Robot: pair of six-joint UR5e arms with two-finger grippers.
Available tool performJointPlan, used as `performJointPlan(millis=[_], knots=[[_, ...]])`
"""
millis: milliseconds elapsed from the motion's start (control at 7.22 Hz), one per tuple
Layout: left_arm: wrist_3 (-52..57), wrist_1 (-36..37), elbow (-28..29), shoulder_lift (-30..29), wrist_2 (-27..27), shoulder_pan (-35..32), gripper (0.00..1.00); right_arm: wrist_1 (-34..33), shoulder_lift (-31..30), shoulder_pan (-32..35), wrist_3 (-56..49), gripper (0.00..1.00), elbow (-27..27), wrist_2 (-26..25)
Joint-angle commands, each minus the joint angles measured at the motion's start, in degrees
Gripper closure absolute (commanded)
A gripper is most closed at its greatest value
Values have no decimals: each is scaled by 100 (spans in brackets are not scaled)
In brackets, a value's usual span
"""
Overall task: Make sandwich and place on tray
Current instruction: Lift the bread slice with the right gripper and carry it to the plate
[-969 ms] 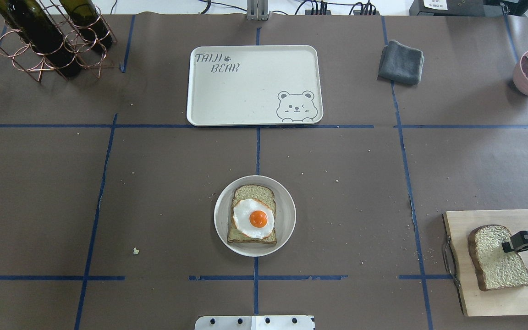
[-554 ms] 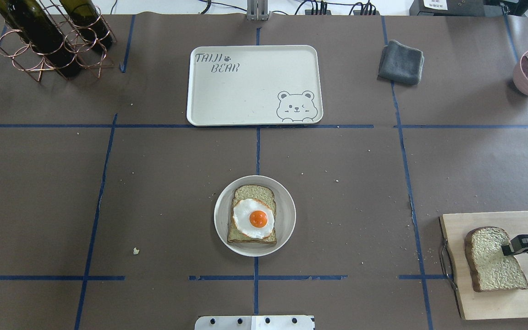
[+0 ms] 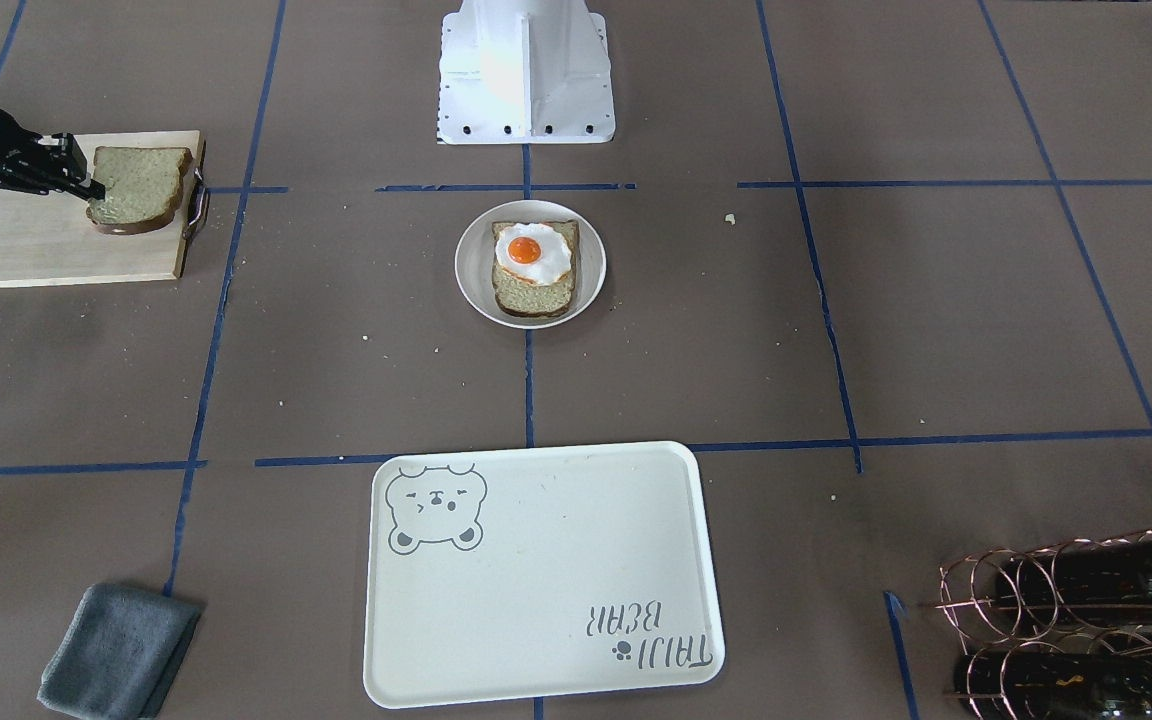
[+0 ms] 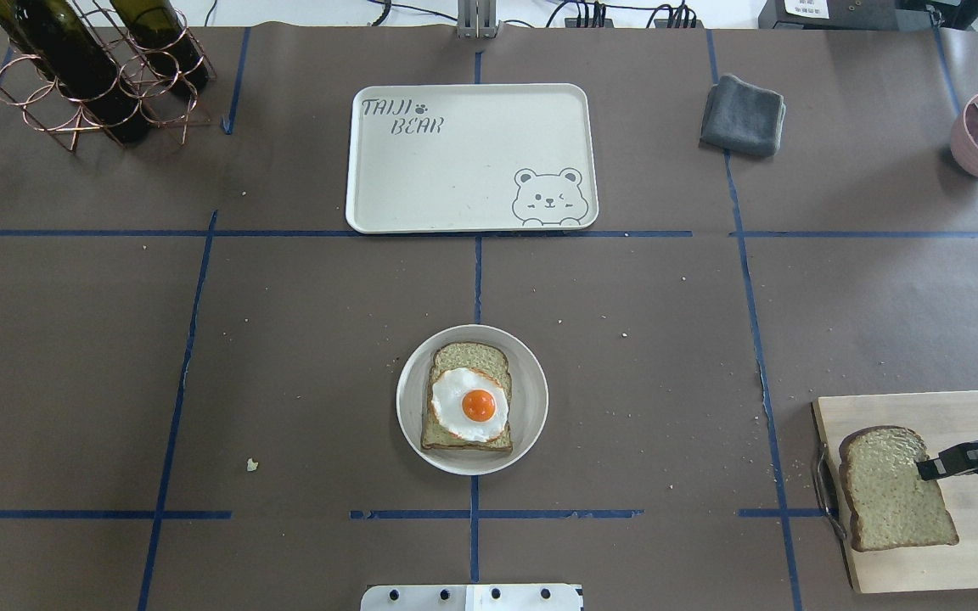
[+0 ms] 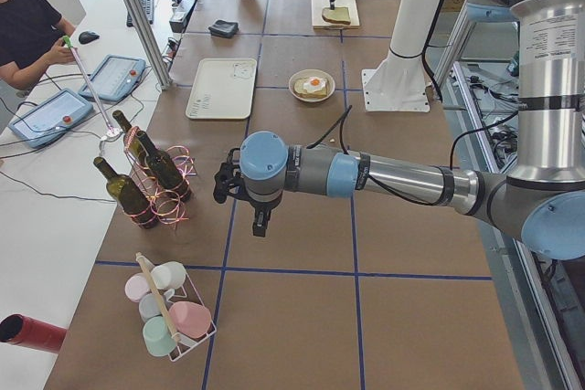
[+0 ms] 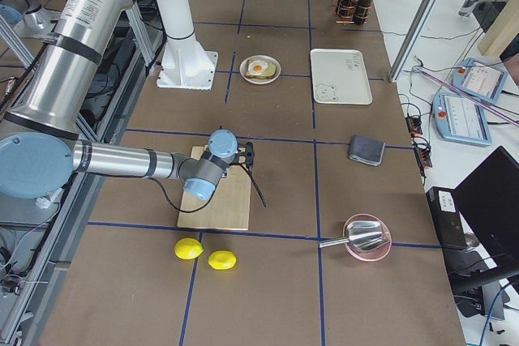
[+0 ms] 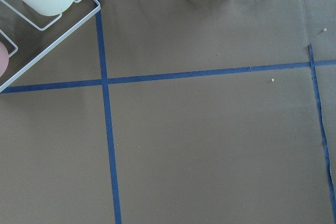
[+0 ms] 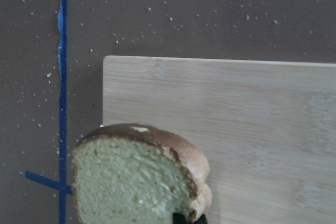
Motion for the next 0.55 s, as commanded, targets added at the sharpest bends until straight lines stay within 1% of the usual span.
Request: performJointPlan(millis=[0,138,277,415], knots=[[-1,0,7,3,-38,0,0,161,535,-12,909,100,129,396],[-1,0,16,-6,-47,0,0,161,1018,-12,1421,100,104,495],[-1,0,7,3,-47,0,0,65,1432,-38,1635,100,60,452],[-1,0,7,3,-47,0,0,-23,2132,-38,2099,100,-184,469]])
